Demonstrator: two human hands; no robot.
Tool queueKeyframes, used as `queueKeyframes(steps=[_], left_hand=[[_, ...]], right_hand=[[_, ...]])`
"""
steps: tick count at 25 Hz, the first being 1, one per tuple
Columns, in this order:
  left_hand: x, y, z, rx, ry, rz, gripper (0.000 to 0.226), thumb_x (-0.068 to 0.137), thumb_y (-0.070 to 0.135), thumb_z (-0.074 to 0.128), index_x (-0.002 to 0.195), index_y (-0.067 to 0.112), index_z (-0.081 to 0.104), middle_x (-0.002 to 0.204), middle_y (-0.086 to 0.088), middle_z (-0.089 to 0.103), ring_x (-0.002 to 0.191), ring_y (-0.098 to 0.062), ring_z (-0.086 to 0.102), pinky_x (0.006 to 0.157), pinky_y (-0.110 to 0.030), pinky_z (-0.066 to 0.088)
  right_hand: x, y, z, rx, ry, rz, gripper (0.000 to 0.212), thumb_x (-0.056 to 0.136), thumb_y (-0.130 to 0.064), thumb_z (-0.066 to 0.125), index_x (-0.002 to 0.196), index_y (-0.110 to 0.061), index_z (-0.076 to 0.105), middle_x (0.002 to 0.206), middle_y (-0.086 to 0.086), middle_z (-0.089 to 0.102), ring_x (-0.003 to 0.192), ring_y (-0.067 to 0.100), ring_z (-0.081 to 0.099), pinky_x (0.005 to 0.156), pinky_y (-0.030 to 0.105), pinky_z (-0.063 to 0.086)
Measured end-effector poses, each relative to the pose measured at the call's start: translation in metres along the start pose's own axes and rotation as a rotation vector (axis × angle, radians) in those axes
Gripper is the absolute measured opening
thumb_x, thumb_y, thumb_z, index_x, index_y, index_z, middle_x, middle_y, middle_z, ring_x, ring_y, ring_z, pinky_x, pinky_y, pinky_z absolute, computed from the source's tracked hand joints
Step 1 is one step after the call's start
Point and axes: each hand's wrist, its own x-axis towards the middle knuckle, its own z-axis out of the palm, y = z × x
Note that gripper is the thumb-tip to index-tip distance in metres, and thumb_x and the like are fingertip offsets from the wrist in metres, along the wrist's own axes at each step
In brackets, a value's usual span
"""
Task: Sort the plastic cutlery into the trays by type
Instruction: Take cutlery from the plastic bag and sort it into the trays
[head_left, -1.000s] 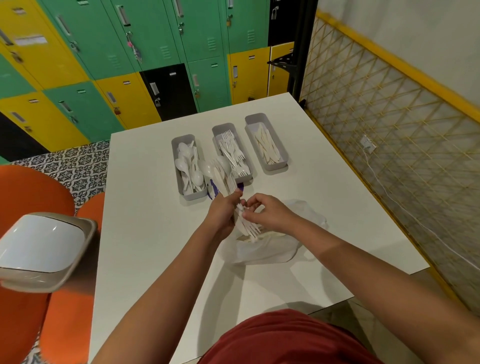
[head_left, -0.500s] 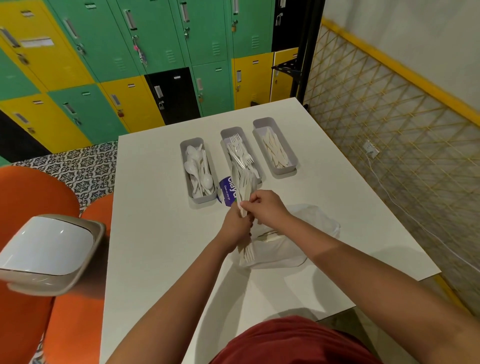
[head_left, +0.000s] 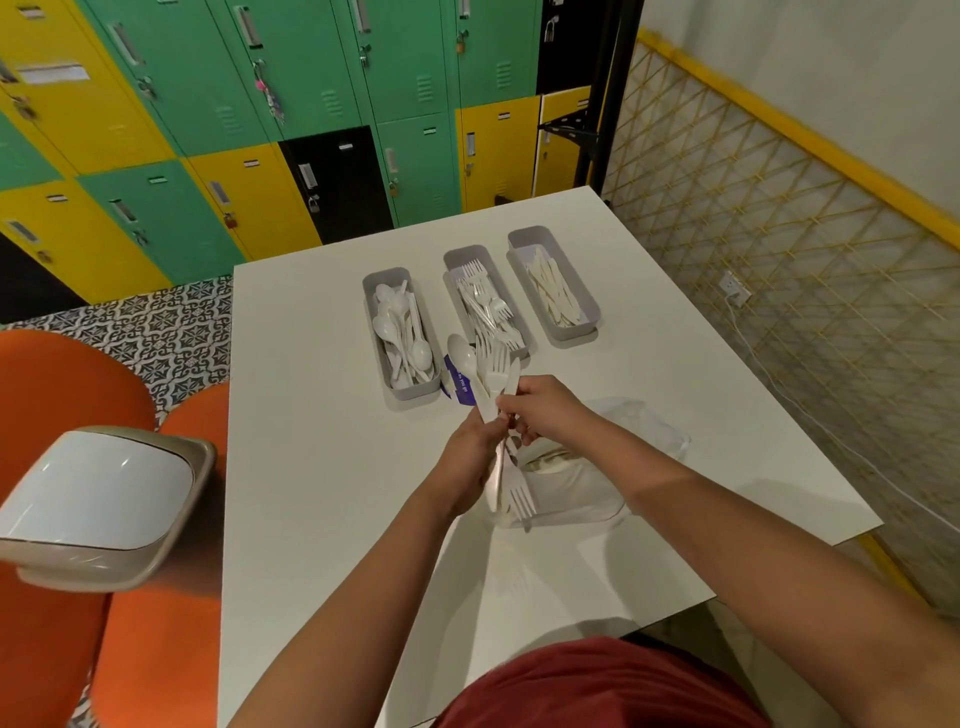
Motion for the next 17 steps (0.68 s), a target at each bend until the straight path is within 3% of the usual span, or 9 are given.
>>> queueKeyframes(steps=[5,9,12,14,17], left_hand=[[0.002,-0.001,0.001,-0.192,0.034,-0.104,0.032,0.099,0.014,0.036,0.125,0.004,0.052,0.078,-0.004,0.063,0.068,-0.015,0.058,0.064,-0.027,0.046],[0.015,0.010,0.005,-0.182,0.133,-0.140,0.020,0.097,0.006,0.038,0.104,0.002,0.056,0.082,-0.010,0.062,0.069,-0.017,0.060,0.062,-0.025,0.050],[0.027,0.018,0.006,-0.148,0.188,-0.161,0.014,0.096,0.005,0.042,0.104,0.001,0.053,0.081,-0.013,0.059,0.072,-0.019,0.059,0.066,-0.029,0.051],[0.034,0.027,0.010,-0.114,0.223,-0.152,0.014,0.094,0.003,0.045,0.106,0.000,0.053,0.079,-0.012,0.057,0.067,-0.018,0.057,0.061,-0.028,0.051],[0.047,0.043,0.017,-0.050,0.252,-0.127,0.014,0.094,0.002,0.047,0.107,0.002,0.051,0.075,-0.010,0.054,0.065,-0.017,0.054,0.055,-0.025,0.050]], right_hand=[[0.005,0.006,-0.005,0.223,-0.036,0.087,0.016,0.094,-0.009,0.051,0.079,-0.005,0.054,0.064,0.011,0.054,0.048,0.017,0.050,0.041,0.022,0.048],[0.014,0.007,-0.020,0.404,-0.067,0.148,0.013,0.098,-0.010,0.042,0.088,-0.006,0.049,0.077,0.013,0.057,0.063,0.024,0.060,0.050,0.029,0.056],[0.023,0.004,-0.039,0.556,-0.005,0.198,0.007,0.098,-0.006,0.041,0.098,-0.003,0.048,0.085,0.013,0.050,0.069,0.028,0.060,0.056,0.037,0.057],[0.031,0.001,-0.054,0.591,0.048,0.196,0.012,0.097,-0.004,0.042,0.107,-0.004,0.049,0.093,0.012,0.050,0.071,0.026,0.059,0.055,0.035,0.057],[0.051,-0.001,-0.083,0.482,0.195,0.174,0.021,0.096,-0.007,0.046,0.116,-0.004,0.053,0.085,0.008,0.054,0.065,0.020,0.054,0.054,0.030,0.051]])
